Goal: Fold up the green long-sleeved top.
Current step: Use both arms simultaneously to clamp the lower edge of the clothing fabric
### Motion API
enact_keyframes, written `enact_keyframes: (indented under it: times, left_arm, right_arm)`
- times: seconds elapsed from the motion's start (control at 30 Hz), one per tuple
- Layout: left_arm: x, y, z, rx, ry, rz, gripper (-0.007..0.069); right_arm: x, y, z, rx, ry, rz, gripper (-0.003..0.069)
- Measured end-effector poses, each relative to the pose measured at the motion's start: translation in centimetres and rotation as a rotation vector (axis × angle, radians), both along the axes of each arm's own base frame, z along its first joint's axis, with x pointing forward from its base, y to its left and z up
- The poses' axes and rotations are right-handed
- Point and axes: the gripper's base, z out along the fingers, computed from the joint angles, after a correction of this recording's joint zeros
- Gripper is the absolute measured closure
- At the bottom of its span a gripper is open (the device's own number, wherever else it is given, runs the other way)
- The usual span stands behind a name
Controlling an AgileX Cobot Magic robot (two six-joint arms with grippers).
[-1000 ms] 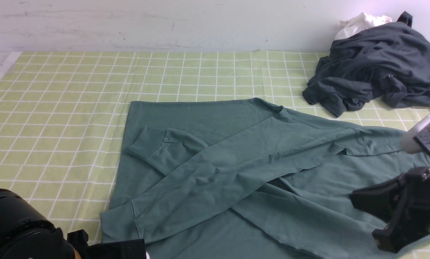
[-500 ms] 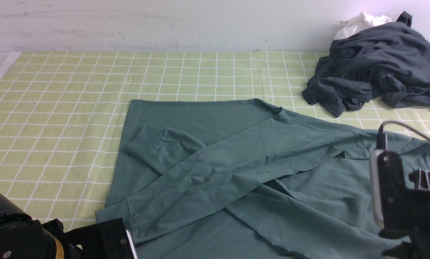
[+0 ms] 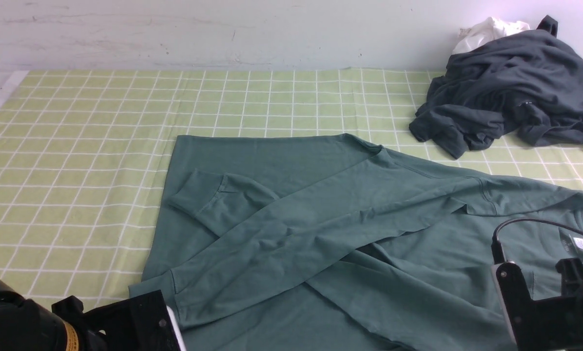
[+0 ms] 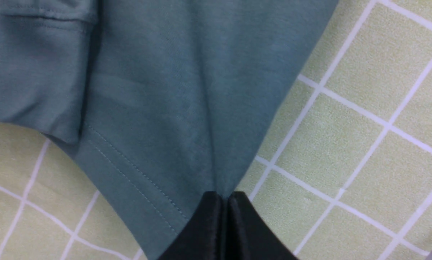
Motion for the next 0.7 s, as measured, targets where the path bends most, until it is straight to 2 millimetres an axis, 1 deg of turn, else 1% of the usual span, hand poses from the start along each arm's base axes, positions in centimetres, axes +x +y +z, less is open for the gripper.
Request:
enact_keyframes:
  times: [0.1,0.2,0.37,0.4,0.47,0.53,0.6,0.63,0.67,0.7]
  left_arm:
    - [-0.2,0.1,0.4,-0.013,-0.018,0.001,0.0629]
    - [-0.2,0.1,0.5,-0.019,-0.027,0.001,0.0629]
    - [-0.3,0.2,0.7,-0.026,-0.037,0.002,0.0628]
    - [-0.3,0.2,0.7,-0.026,-0.037,0.002,0.0628]
    - [-0.4,0.2,0.8,-0.030,-0.040,0.007,0.0628]
    - [-0.5,0.3,1.0,-0.043,-0.045,0.034,0.0628]
    - [-0.6,0.3,1.3,-0.061,-0.055,0.079,0.0628]
    - [-0.6,0.4,1.4,-0.064,-0.055,0.090,0.0628]
    - [-0.5,0.4,1.9,-0.079,-0.071,0.122,0.0628]
    - [-0.5,0.4,2.0,-0.077,-0.081,0.130,0.0628]
  right_arm:
    - [0.3,0.1,-0.5,0.007,-0.002,0.000,0.0420]
    - [0.4,0.2,-0.6,0.009,-0.007,-0.001,0.0429]
    - [0.5,0.2,-0.6,0.027,-0.027,-0.037,0.0564]
    - [0.6,0.3,-0.6,0.030,-0.031,-0.039,0.0578]
    - [0.8,0.4,-0.5,0.066,-0.059,-0.094,0.0648]
    - [0.9,0.5,-0.3,0.091,-0.073,-0.153,0.0661]
    - [1.1,0.6,0.4,0.122,-0.087,-0.246,0.0664]
    - [1.2,0.6,0.6,0.131,-0.091,-0.264,0.0664]
    - [1.3,0.6,1.3,0.150,-0.099,-0.322,0.0664]
    - [1.4,0.7,1.6,0.155,-0.101,-0.337,0.0664]
